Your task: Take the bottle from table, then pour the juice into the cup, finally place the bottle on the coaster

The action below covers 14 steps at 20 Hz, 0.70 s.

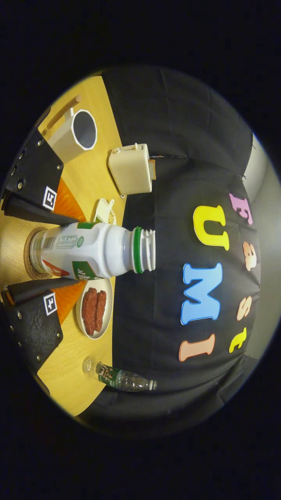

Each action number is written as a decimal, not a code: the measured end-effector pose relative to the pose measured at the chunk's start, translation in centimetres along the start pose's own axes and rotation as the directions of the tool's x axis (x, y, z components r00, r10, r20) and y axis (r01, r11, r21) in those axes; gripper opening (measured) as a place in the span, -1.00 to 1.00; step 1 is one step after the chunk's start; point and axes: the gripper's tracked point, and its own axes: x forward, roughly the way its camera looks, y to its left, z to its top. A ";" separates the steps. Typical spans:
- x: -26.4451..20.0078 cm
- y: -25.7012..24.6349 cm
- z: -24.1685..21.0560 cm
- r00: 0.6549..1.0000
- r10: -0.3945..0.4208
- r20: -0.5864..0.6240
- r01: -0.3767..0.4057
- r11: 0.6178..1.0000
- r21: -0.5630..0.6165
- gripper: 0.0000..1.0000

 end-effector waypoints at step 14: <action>-0.4 -0.1 -0.1 1.000 -0.009 0.027 0.008 1.000 0.006 0.31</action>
